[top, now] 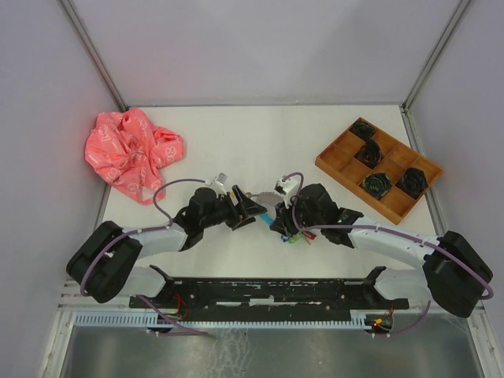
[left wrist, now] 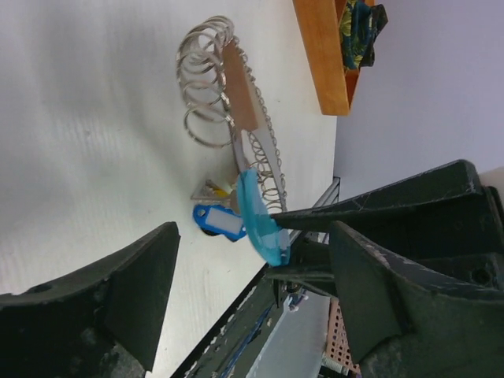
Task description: Put the keys on the keyring
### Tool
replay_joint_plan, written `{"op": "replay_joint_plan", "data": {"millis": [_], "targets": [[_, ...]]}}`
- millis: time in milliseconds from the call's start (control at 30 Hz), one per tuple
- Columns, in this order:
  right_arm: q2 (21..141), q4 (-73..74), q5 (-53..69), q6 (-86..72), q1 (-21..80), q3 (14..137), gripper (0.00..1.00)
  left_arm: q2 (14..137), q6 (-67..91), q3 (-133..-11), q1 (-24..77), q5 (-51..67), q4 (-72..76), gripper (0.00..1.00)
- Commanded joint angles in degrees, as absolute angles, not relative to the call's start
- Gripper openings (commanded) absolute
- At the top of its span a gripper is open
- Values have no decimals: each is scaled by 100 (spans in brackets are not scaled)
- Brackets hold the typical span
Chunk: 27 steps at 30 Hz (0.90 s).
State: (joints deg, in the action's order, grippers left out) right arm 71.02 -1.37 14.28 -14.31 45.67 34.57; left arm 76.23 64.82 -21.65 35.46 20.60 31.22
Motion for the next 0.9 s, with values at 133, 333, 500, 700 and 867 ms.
{"op": "replay_joint_plan", "data": {"millis": [133,333,500,700,867], "targets": [[7085,-1060,1251,-1381,4749,3380,26,8148,6954,-2398,3710,1915,4248,63],[7100,-1140,1205,-1327,4814,3384,26,8425,6879,-2571,3826,1852,4246,48],[6988,-1116,1108,-1318,4816,3354,31,8425,6576,-2710,3842,1845,4229,20],[6617,-932,863,-1333,4816,3308,51,7949,5293,-3130,3839,1629,3161,3],[6207,-817,368,-1508,4817,3257,71,7311,4066,-3430,3832,1383,2346,3]]}}
